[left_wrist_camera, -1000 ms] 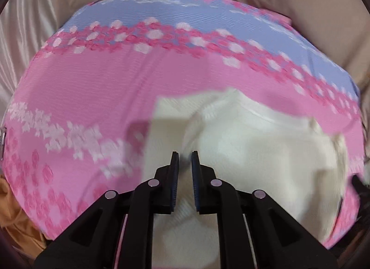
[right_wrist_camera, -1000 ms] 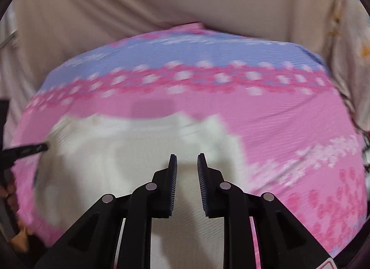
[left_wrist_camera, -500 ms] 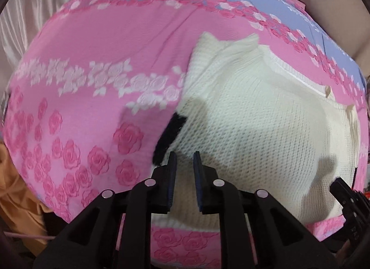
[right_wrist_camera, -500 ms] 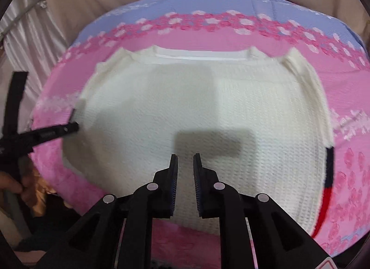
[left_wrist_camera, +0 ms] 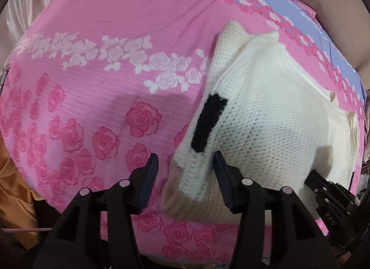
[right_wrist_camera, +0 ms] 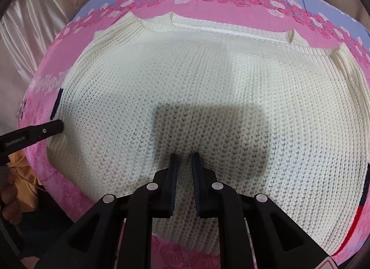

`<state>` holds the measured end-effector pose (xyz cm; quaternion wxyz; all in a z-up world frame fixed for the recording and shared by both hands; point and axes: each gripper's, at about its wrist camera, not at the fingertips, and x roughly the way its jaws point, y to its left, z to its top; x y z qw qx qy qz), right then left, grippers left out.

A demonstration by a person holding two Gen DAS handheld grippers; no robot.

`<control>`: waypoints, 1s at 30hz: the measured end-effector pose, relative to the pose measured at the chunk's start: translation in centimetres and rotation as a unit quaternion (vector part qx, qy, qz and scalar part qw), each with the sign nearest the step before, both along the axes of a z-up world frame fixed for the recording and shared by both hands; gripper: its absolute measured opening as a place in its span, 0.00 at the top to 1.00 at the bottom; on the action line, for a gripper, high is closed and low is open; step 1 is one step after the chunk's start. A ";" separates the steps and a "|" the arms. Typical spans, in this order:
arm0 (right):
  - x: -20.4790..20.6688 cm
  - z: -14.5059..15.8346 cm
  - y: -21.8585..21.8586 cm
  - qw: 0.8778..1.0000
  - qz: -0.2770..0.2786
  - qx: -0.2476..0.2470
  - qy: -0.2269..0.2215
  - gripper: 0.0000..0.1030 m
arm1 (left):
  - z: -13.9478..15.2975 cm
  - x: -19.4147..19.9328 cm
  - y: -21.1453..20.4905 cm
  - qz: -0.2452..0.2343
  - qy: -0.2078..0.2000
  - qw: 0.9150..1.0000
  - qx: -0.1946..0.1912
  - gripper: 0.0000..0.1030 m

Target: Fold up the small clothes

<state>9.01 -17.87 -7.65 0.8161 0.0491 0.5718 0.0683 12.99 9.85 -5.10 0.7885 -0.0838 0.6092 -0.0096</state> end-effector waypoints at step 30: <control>-9.9 5.8 -12.9 0.984 -0.155 0.061 -0.068 0.75 | 11.7 -3.1 -23.1 -0.225 -0.093 0.964 -0.111 0.77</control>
